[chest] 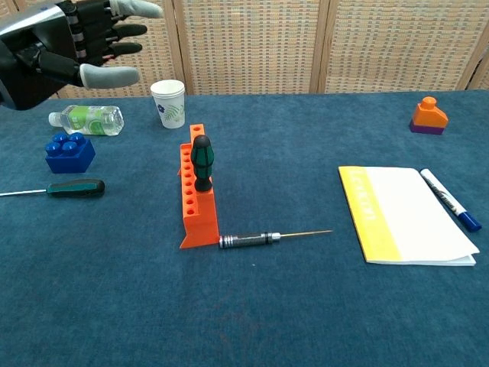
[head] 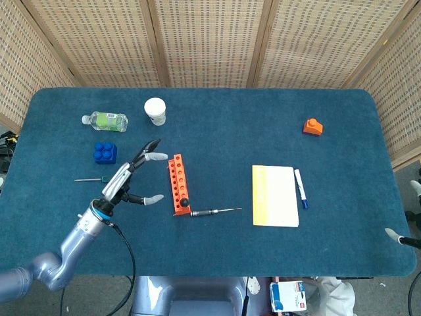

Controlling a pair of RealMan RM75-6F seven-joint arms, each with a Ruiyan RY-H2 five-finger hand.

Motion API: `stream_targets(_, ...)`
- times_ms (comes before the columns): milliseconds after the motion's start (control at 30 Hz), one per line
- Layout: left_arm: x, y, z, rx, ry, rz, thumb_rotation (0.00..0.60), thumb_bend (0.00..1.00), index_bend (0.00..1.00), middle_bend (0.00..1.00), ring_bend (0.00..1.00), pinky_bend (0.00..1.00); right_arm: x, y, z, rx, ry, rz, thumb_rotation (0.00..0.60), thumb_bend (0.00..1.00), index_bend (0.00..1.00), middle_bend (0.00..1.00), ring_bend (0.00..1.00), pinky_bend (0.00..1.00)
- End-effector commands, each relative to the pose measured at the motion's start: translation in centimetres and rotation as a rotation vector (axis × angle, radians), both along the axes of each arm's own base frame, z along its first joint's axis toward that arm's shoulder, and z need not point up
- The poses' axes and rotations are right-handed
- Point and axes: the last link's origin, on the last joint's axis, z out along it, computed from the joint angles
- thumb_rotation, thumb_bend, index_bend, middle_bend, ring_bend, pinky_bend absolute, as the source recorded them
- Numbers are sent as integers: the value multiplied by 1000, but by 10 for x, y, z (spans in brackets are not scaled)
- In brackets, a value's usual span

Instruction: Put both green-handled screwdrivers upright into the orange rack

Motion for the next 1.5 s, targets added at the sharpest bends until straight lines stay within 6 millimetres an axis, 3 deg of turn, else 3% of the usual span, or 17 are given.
stream_targets(33,-28,13,34,203,293,79,600,134,222,0,0,0,0,0,0,2,-1,2,600,0,0,0,0,0)
stream_targets(233,-73,23,36,339,734,215,600,50,261,0,0,0,2,0,-2,9,4,6,600,0,0,0,0,0)
stream_targets(467,-108,31,13,329,974,272,600,49,348,0,0,0,3,-1,-5,18,13,3,600,0,0,0,0,0)
stream_targets(767,-124,36,-19,296,1057,284,600,102,424,0,0,0,1,-2,-6,23,17,-9,600,0,0,0,0,0)
stream_targets(1200,-127,46,-36,325,1105,299,600,256,435,0,0,0,1,-3,-7,28,17,-11,600,0,0,0,0,0)
stream_targets(1500,-131,43,-45,344,1122,306,600,269,435,0,0,0,0,-3,-7,33,12,-14,600,0,0,0,0,0)
